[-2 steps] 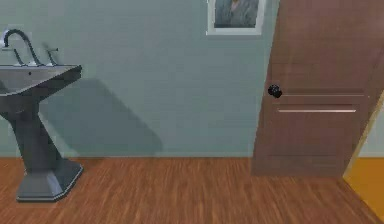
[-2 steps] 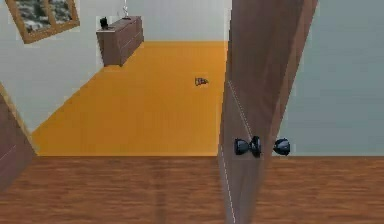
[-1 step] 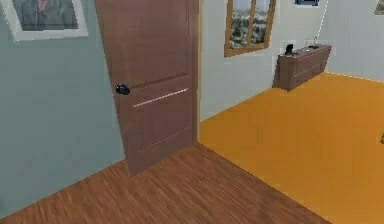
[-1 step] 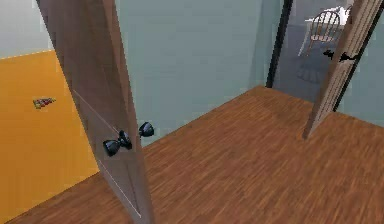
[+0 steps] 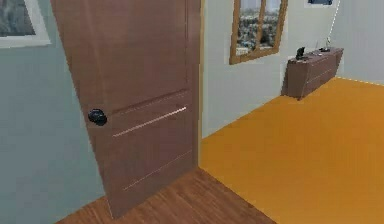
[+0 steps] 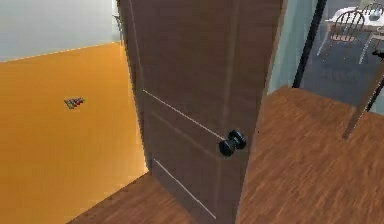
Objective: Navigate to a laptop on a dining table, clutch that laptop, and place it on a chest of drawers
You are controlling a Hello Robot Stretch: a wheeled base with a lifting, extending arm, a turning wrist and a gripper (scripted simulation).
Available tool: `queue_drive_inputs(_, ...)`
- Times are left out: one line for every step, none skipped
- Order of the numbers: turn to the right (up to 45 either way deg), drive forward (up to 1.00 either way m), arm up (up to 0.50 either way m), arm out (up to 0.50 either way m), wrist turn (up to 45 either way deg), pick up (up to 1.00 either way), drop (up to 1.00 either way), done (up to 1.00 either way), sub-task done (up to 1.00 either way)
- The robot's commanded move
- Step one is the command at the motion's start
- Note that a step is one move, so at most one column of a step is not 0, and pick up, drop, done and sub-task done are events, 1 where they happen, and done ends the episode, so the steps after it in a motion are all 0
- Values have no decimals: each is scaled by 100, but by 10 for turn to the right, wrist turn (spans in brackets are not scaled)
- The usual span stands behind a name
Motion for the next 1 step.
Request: queue_drive_inputs(450,0,0,0,0,0,0,0,0)
